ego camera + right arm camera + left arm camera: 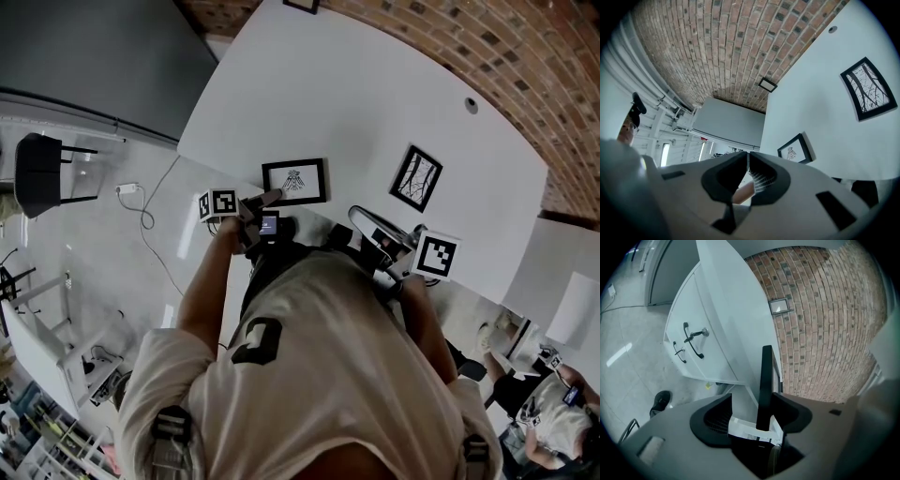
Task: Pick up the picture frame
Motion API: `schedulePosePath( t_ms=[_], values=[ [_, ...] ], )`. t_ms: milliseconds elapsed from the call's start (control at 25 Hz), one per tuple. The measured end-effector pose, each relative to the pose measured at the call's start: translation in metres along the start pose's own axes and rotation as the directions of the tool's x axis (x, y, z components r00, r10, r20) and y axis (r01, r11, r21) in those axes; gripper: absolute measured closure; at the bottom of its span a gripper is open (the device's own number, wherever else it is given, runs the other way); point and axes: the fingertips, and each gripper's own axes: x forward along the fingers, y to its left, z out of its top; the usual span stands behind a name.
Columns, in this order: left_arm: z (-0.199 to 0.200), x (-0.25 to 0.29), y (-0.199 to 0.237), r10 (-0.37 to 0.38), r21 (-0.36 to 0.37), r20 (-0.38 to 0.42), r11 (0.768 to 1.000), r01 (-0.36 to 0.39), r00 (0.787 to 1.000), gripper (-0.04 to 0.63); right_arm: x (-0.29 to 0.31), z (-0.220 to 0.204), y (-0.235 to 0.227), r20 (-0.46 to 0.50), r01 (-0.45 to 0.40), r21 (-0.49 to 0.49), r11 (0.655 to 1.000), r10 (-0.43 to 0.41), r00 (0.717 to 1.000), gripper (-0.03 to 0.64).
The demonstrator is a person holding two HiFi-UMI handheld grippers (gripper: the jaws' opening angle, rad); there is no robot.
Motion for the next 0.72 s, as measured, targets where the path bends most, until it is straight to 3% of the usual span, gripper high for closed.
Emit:
schedulePosePath(
  t_ms=[720],
  values=[
    [0.001, -0.008, -0.004, -0.051, 0.0, -0.023, 0.999, 0.051, 0.998, 0.405, 0.007, -0.011, 0.007, 0.031, 0.018, -0.005, 1.0, -0.017, 0.999, 0.611]
  ],
)
